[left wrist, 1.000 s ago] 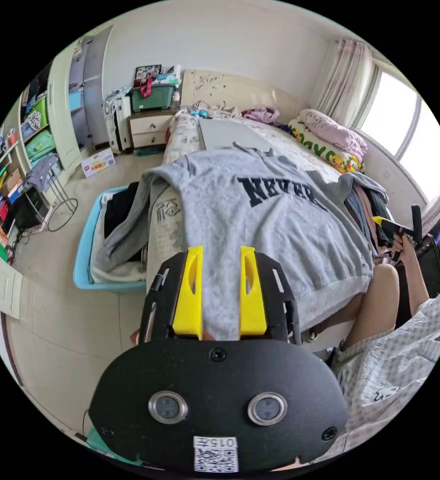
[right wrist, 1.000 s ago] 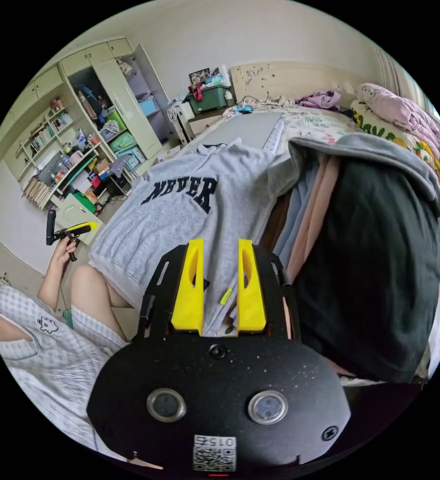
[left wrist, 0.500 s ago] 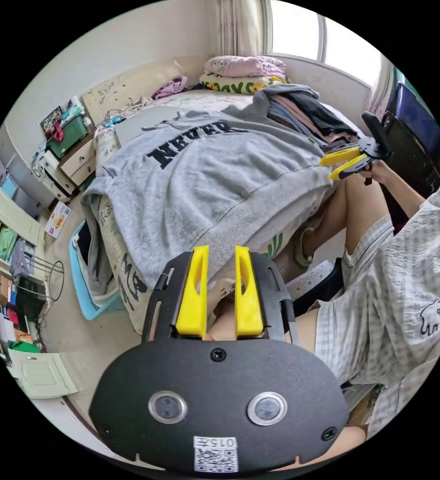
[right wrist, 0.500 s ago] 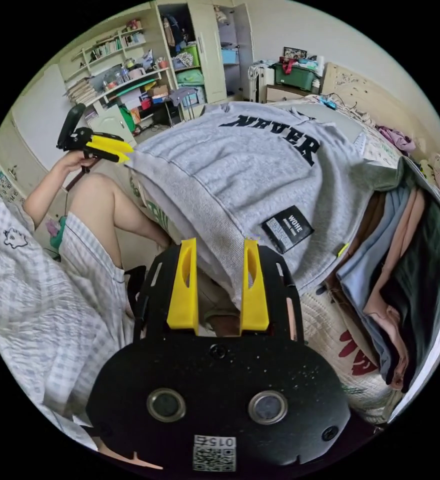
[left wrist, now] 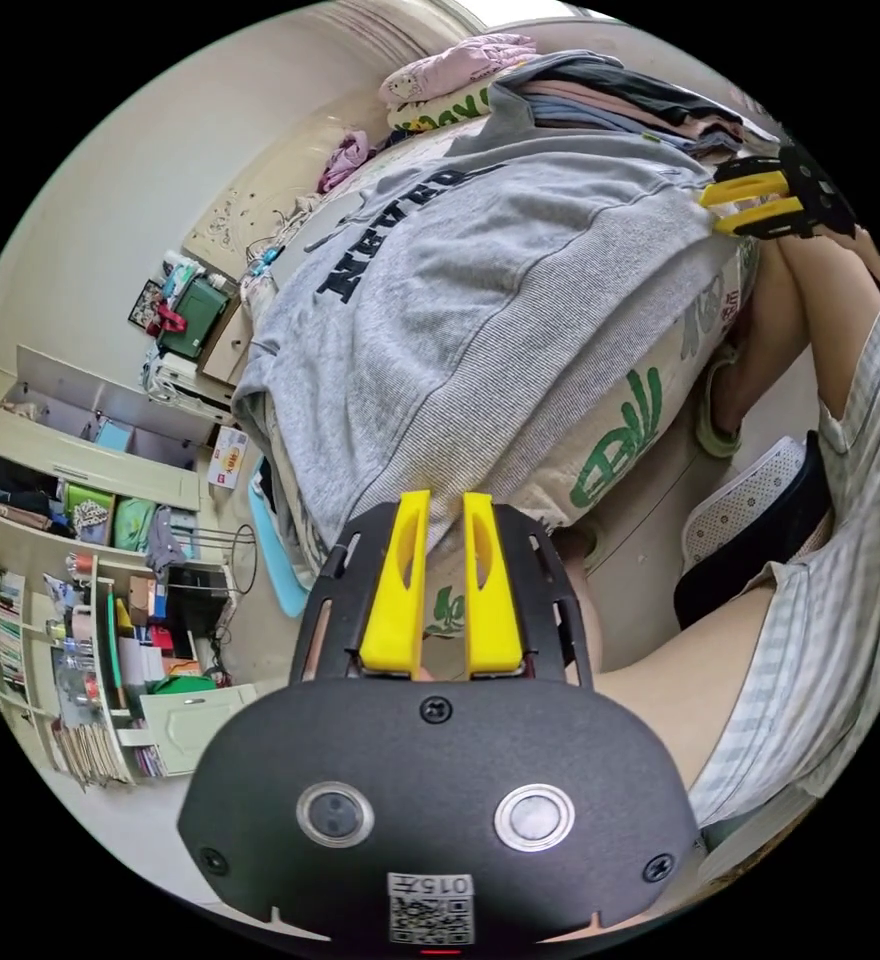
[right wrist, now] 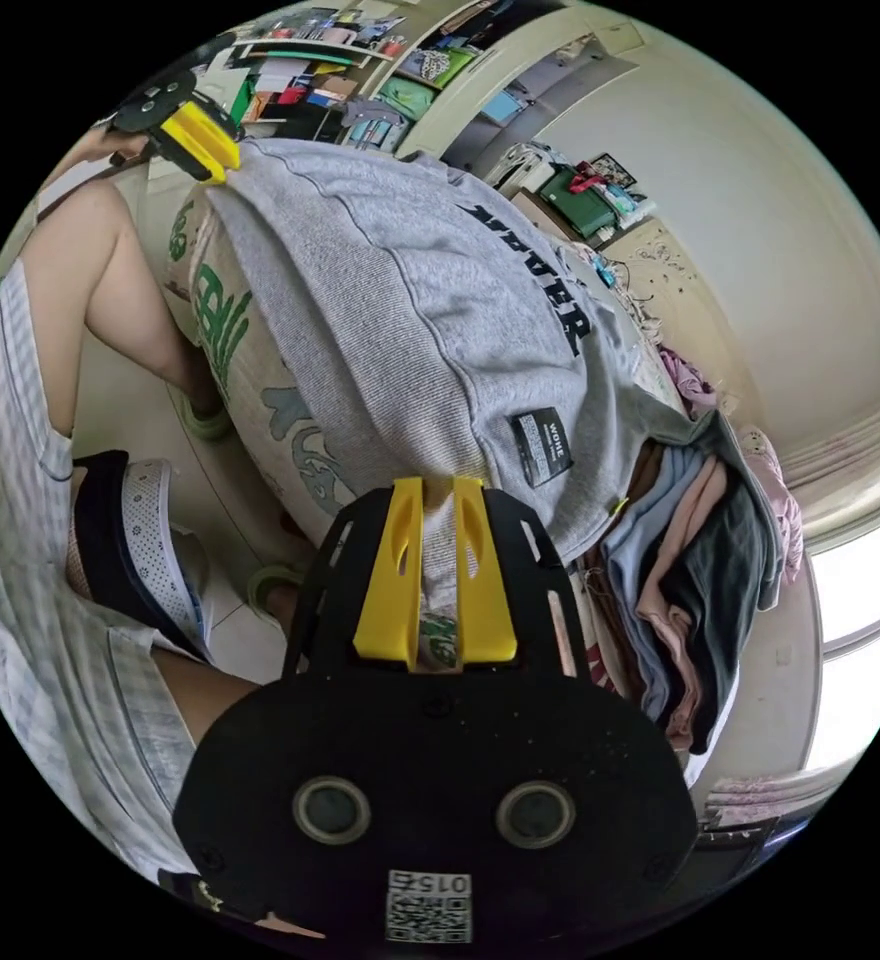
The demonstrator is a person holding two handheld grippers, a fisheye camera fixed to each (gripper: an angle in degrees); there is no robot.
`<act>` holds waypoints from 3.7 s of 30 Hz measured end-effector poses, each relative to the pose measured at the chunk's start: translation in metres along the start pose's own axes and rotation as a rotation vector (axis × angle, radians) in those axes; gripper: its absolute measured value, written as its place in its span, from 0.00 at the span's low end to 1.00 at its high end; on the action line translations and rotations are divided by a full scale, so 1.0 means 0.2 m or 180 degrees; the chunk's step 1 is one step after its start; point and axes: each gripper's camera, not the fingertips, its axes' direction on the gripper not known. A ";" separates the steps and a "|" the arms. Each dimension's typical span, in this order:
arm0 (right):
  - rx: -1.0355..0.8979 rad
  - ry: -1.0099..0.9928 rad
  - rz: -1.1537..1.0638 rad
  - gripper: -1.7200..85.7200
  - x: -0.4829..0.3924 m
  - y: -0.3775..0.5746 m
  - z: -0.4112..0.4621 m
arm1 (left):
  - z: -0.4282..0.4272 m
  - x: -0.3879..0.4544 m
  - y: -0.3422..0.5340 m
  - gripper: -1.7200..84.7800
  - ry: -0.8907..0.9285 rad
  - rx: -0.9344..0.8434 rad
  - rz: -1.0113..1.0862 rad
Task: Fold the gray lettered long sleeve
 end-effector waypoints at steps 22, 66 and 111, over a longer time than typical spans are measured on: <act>-0.0366 -0.1514 0.0818 0.08 0.63 -0.02 -0.40 | 0.00 -0.24 0.34 0.05 0.0542 -0.0366 -0.0470; 0.0052 -0.1488 0.2531 0.14 1.48 -1.99 -0.76 | 0.69 -1.64 0.40 0.15 0.1696 0.0665 -0.3440; 0.0102 -0.2137 0.2003 0.08 1.67 -2.49 -1.57 | 0.58 -1.20 0.08 0.10 0.0765 -0.0232 -0.2633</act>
